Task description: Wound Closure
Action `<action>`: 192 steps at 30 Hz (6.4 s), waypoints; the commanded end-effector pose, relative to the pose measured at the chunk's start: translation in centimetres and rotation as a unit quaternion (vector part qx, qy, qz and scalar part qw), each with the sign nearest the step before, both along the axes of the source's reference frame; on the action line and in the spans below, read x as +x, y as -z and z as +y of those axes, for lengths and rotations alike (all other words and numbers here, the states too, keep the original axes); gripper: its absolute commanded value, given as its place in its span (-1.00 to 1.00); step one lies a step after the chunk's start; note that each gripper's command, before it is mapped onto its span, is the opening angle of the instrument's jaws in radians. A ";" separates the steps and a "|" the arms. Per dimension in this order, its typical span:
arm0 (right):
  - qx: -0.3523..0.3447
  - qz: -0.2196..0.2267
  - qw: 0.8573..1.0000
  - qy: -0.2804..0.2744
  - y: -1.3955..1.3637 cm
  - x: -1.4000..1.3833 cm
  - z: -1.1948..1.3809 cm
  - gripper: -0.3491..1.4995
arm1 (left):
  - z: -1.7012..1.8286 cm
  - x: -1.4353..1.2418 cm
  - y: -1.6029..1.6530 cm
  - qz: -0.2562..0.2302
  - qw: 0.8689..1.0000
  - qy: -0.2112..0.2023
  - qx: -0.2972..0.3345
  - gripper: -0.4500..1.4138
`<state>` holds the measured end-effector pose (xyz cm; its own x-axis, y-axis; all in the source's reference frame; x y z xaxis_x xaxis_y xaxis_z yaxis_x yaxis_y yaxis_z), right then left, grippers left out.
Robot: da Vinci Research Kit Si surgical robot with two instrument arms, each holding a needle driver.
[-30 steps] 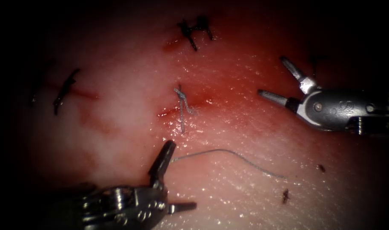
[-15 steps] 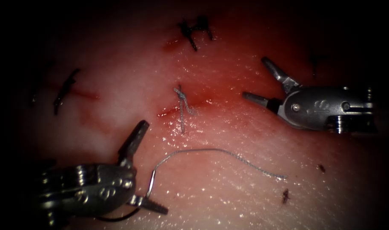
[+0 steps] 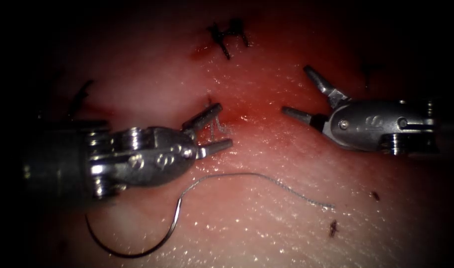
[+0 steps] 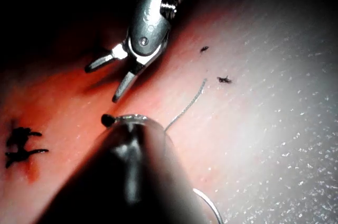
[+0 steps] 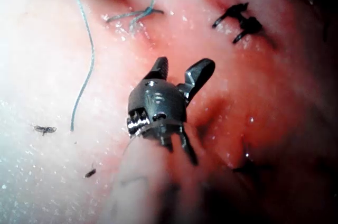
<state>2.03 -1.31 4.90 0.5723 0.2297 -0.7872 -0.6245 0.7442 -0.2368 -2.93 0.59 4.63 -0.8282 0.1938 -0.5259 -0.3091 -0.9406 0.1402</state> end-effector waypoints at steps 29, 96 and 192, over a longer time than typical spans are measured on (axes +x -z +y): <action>0.014 -0.004 1.000 0.012 -0.09 0.25 -0.11 0.91 | -0.01 -0.36 -0.59 0.182 0.982 -0.040 -0.001 0.01; 0.016 0.000 0.999 0.035 -0.21 0.27 -0.19 0.71 | -0.02 -0.25 -0.94 0.121 0.991 -0.039 0.033 -0.50; -0.036 0.134 0.975 0.176 -0.52 1.89 -0.01 0.20 | 0.06 0.47 -0.55 -0.138 0.986 0.030 0.088 -1.00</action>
<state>3.85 -1.30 5.37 0.3769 -0.0073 -0.9262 -0.3824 0.9095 -0.1628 -2.41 0.67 5.13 -0.6424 0.3471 -0.6833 -0.3703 -0.9212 -0.1198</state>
